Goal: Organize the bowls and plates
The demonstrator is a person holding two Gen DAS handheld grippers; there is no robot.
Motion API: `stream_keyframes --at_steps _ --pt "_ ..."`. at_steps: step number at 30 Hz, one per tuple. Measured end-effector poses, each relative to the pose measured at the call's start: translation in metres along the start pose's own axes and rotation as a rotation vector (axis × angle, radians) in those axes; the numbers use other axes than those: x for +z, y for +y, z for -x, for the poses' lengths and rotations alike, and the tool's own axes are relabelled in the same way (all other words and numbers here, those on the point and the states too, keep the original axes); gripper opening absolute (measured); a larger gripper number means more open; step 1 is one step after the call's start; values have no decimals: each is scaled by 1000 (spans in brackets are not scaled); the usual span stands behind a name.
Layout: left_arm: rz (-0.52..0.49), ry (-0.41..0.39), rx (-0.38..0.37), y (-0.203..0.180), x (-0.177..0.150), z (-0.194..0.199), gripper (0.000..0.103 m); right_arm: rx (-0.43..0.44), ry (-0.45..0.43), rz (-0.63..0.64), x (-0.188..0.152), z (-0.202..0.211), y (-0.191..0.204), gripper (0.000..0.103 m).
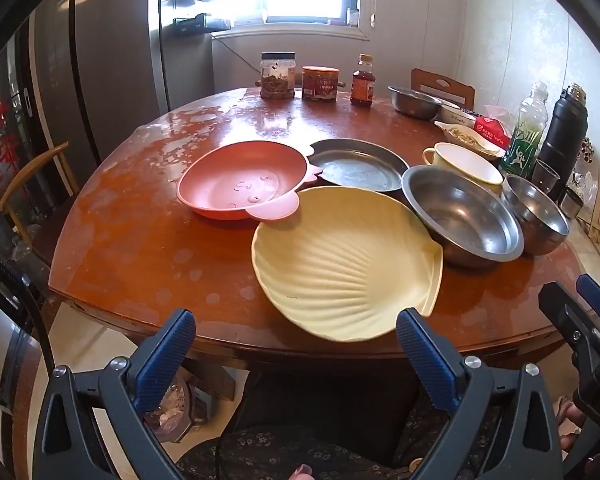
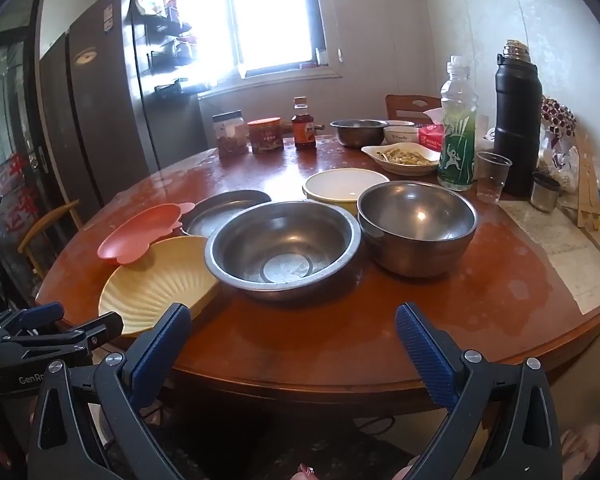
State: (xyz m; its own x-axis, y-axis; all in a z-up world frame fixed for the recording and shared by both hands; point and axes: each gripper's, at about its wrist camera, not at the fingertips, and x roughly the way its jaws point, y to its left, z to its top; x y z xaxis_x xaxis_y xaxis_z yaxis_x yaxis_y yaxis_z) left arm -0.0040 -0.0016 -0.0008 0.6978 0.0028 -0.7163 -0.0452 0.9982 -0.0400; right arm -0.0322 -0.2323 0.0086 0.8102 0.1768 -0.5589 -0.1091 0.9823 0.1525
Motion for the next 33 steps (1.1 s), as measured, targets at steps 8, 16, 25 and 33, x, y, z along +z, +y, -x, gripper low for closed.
stream_keyframes --at_steps 8,16,25,33 --pt "-2 -4 0 -4 1 5 101 6 2 -3 0 1 2 102" --pt "-10 -3 1 -6 2 7 101 9 5 0 -2 1 4 102" --pt "-9 -6 2 -9 1 7 101 0 -1 -3 -2 4 2 102" --pt "-7 -5 -1 -8 1 8 101 -9 -1 -20 -1 4 -3 102"
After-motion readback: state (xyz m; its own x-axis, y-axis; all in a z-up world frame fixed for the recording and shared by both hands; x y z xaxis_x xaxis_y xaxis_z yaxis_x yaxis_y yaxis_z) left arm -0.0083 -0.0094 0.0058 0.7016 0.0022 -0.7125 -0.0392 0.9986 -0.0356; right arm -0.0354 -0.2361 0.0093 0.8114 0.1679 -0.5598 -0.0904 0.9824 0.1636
